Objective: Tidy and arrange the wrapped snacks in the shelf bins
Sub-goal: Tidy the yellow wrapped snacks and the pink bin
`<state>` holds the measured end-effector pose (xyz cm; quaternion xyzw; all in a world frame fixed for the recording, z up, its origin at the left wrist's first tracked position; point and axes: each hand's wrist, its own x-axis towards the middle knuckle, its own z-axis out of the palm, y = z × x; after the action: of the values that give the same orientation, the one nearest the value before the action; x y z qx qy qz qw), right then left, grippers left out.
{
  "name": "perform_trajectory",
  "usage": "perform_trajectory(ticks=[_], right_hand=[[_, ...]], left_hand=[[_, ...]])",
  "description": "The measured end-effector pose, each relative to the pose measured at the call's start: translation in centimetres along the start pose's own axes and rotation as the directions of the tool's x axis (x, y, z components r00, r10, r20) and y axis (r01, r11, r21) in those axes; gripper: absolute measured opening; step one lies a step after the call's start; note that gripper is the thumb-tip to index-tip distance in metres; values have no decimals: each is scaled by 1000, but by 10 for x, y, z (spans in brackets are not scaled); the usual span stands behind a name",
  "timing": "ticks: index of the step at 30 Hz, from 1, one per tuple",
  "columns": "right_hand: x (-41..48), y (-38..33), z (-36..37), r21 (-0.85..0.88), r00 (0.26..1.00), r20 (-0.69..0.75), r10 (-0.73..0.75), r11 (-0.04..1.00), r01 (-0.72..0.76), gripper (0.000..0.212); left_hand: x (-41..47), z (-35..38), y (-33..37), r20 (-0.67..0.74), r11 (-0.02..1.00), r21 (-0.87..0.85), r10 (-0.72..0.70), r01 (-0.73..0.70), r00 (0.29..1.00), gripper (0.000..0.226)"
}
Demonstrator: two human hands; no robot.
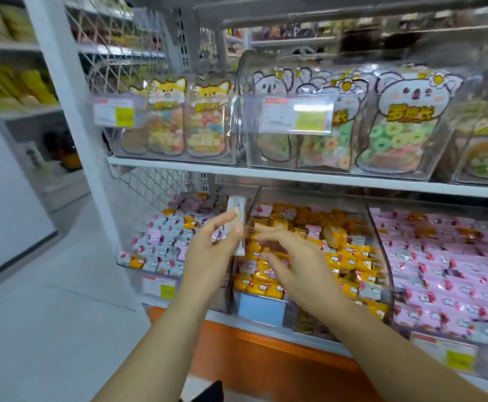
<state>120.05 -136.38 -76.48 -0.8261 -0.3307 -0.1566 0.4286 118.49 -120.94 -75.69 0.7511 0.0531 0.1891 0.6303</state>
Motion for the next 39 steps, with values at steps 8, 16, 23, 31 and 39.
perform_trajectory(ticks=[8,16,23,31,39], right_hand=[[21,15,23,-329,940,277,202,938,-104,49],[37,17,35,-481,906,375,193,877,12,50],[36,17,35,-489,897,387,215,872,2,52],[21,18,4,-422,934,309,183,906,-38,48],[-34,40,-66,-445,985,85,153,890,-100,30]], left_hand=[[39,-31,-33,-90,923,385,23,13,996,28],[65,-29,-61,215,706,694,-14,-143,976,55],[66,-22,-48,226,523,840,-98,-143,969,60],[48,-13,-38,142,685,683,219,-256,965,37],[-1,68,-5,303,635,589,400,-500,865,32]])
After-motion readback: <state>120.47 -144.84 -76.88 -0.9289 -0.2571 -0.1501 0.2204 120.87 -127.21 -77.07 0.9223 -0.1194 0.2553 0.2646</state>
